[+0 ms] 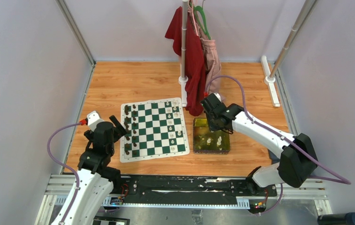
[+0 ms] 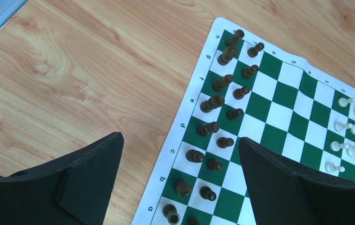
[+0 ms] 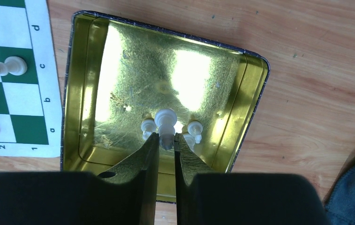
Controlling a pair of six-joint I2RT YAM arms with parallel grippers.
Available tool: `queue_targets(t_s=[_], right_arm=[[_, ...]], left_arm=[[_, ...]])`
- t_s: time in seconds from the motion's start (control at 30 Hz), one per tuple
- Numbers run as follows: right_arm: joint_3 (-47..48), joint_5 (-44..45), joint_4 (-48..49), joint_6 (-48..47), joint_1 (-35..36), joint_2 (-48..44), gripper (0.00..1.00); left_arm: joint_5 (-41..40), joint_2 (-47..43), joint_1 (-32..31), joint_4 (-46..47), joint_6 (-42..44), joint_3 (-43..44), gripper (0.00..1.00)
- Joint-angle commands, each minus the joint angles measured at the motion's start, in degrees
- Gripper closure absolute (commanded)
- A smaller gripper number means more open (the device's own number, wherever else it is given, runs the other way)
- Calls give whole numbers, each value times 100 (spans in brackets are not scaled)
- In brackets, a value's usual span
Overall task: Set up the chess pieces on the board
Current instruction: Pick up the chess piece from the storage box, then place the chess piece on the chessboard.
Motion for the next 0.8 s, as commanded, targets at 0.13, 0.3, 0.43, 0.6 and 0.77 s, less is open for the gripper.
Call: queue_targets(t_s=[0.13,0.3,0.43,0.6,0.77], right_arm=[[452,182,-348,-134,226,24,98],[623,202,-435,-151,354,102,98],[785,211,-497,-169,461,186,99],[991,229,-542,-174,568,318,99],[1220,211,-560,-205,649,521,99]], left_arm=[[-120,-82,-45,66,-20,-49,0],[-118,-90,-45,67,-22,-57,0],[-127,-100,-45,72,-29,-58,0],[-135,-114,-45,75,-38,-60,0],[-137,-137,-45,68,-46,-66,0]])
